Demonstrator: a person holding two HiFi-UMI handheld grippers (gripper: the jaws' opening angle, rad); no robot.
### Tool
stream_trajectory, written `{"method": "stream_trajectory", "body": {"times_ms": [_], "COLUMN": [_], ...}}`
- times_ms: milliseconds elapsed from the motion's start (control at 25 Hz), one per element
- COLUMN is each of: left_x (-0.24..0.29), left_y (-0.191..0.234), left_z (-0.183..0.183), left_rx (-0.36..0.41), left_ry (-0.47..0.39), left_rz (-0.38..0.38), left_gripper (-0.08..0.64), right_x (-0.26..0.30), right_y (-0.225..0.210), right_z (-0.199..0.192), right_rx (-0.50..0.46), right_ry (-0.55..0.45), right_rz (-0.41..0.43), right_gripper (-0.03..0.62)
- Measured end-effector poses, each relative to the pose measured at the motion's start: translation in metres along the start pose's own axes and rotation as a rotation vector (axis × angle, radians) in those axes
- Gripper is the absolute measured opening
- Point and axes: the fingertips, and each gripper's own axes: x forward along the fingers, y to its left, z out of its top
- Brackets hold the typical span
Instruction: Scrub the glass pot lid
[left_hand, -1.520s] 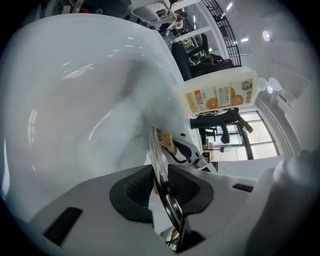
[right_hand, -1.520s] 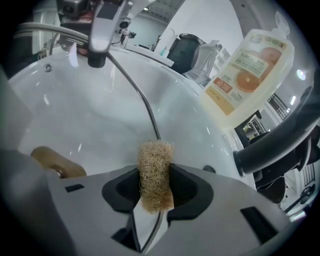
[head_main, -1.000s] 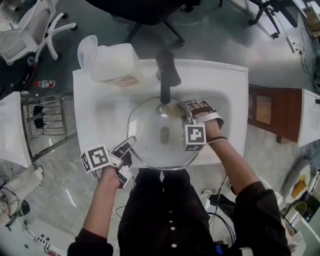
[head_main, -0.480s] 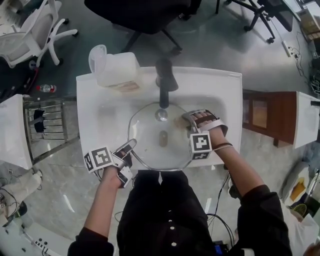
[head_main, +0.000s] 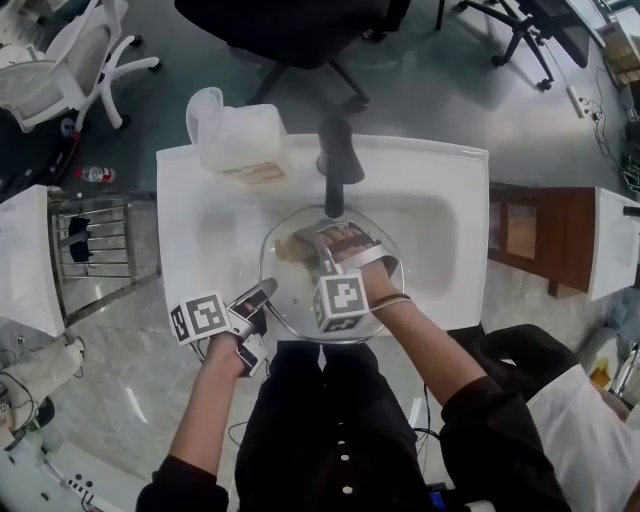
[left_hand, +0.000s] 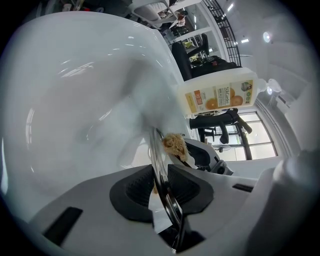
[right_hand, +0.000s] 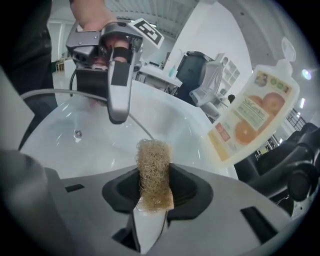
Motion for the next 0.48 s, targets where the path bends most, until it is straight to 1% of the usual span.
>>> {"method": "stream_trajectory", "body": {"times_ms": [120,320,480], "left_x": [0.001,0.001,0.002], "left_y": [-0.001,-0.001,0.000], "left_z": [0.000,0.000,0.000], "left_rx": [-0.001,0.017,0.027], "left_ry": [0.003,0.019,0.027], "left_rz": [-0.006,-0.009,-0.006], "left_gripper": [0.103,0.104,0.107], "right_x": [0.015,0.022,0.018], "right_y": [0.007,0.013,0.020], "right_z": [0.010,0.010,0.008], "right_rx": [0.021,0.072,0.026], "right_ry": [-0.020,-0.050,-0.078], "right_rz": [-0.015,-0.033,-0.012], "right_gripper": [0.147,0.147,0.146]}}
